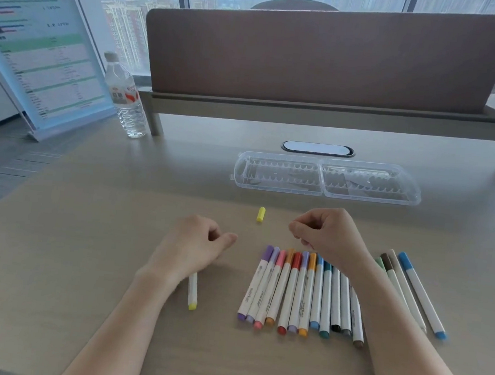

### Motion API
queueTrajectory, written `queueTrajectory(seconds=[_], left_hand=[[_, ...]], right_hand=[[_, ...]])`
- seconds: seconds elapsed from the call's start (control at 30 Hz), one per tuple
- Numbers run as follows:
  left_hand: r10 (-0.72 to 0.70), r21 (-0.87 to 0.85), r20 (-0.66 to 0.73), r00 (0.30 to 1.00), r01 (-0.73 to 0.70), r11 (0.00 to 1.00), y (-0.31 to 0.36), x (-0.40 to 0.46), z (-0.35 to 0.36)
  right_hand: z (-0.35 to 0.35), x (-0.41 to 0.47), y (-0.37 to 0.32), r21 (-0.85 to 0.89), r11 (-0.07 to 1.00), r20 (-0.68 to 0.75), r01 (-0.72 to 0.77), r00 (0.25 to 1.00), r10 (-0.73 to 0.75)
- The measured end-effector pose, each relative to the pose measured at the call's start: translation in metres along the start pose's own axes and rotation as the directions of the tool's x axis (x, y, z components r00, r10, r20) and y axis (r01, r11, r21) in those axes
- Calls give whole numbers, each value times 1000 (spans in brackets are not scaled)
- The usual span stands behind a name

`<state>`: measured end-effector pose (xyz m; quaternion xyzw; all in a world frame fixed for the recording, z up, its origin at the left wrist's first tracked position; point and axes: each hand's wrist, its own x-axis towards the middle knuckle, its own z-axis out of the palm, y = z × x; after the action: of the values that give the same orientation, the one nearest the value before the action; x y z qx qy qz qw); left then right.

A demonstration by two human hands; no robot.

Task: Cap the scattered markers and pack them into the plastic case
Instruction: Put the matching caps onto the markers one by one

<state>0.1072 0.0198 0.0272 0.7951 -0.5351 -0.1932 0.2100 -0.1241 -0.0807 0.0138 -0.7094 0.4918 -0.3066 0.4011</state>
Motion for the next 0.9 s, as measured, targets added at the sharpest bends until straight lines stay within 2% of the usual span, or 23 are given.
queueTrajectory(seconds=[0.07,0.13,0.33,0.5,0.57,0.67,0.77,0.9], left_hand=[[-25,33,-80,997,27,999,-10,2,-10],[-40,105,-100,994,51,993,-19,-2,-17],[-76,442,-32,997,82,893,-23,-11,-17],[-57,457,-30,998,64,887,-13,-7,-14],[-38,361,-44,998,51,931,-6,-3,-11],[27,-13,-53,998,-27,1000,3,7,-3],[74,-352,-6,997,-72,933,16,19,2],[51,-646,84,995,16,763,21,31,9]], right_hand=[[1,1,2,-63,998,-10,17,1000,-18],[3,1,1,-79,997,-7,25,1000,-25],[4,-3,-3,-62,997,2,42,999,-42],[-4,-7,-3,10,1000,-38,26,999,-26],[-10,-8,-2,38,999,-64,11,998,-9],[-20,-8,1,96,994,-131,-45,990,57],[-29,-6,6,148,982,-193,-115,971,142],[-36,-4,17,153,977,-221,-149,958,180]])
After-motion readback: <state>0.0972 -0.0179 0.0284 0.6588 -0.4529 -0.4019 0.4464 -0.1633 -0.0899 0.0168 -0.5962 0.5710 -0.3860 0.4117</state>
